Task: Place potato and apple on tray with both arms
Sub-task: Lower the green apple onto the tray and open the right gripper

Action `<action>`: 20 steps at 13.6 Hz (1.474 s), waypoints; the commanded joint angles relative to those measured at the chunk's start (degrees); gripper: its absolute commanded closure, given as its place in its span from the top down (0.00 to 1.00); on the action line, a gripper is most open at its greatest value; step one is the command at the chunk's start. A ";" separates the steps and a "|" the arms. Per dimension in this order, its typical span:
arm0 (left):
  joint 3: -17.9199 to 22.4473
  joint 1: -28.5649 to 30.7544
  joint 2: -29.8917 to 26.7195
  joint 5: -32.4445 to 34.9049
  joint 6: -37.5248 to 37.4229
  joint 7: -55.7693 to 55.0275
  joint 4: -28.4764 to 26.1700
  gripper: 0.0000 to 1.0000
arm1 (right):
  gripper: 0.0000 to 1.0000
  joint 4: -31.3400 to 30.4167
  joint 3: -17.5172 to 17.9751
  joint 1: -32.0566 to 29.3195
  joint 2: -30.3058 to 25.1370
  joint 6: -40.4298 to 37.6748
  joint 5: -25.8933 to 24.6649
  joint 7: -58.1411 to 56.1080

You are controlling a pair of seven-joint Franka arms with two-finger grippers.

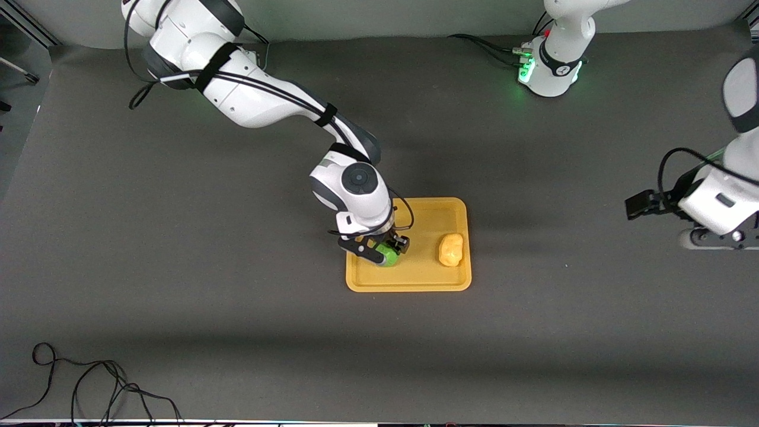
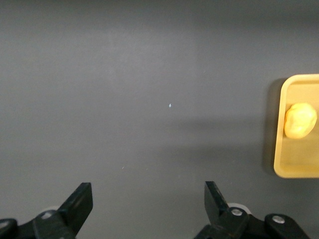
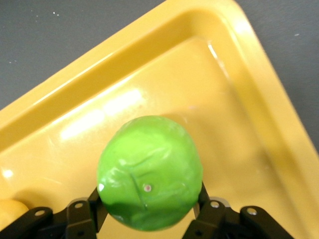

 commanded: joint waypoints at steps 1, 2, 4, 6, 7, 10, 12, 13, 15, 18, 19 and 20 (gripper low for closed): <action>-0.12 0.94 -4.06 -0.84 0.18 1.19 -3.69 1.00 | 0.32 4.01 1.90 1.43 1.49 -0.98 -1.66 3.17; -0.21 1.29 -4.06 -1.02 0.53 2.06 -3.60 1.00 | 0.35 4.01 1.91 1.44 1.67 -0.98 -1.57 3.34; -0.12 1.56 -3.97 -1.28 0.71 4.17 -3.60 1.00 | 0.53 4.10 1.91 1.70 1.93 -0.98 -1.66 3.34; -0.12 2.26 -3.97 -2.86 0.79 4.26 -2.38 1.00 | 1.00 4.01 1.91 1.62 2.02 -0.98 -1.83 3.17; -0.12 2.52 -3.97 -2.86 0.88 4.35 -2.37 1.00 | 1.00 4.01 1.91 1.44 1.85 -0.98 -1.92 3.17; -0.21 2.44 -3.97 -2.86 0.79 4.35 -2.37 1.00 | 1.00 4.10 2.00 -0.40 -0.08 -1.85 -2.01 2.73; -0.21 2.44 -3.89 -2.86 0.88 4.35 -2.37 1.00 | 1.00 3.49 4.01 -3.20 -3.41 -7.01 -1.75 1.51; -0.21 2.44 -3.80 -2.86 0.88 4.35 -2.37 1.00 | 1.00 2.44 6.37 -5.92 -6.13 -10.96 -1.75 -0.50; -0.12 2.44 -3.71 -2.86 1.58 4.35 -2.54 1.00 | 1.00 -3.16 10.33 -12.07 -13.32 -16.08 -1.57 -7.17; -0.12 2.44 -3.54 -2.86 1.76 4.35 -2.72 1.00 | 1.00 -7.76 8.08 -16.65 -22.57 -22.13 6.74 -22.34; -0.12 2.44 -3.45 -2.86 1.85 4.35 -2.72 1.00 | 1.00 -7.68 5.11 -16.84 -24.68 -25.81 10.78 -29.37; -0.12 2.44 -3.45 -2.86 1.93 4.35 -2.72 1.00 | 1.00 -7.67 1.42 -16.84 -26.87 -28.29 14.91 -35.35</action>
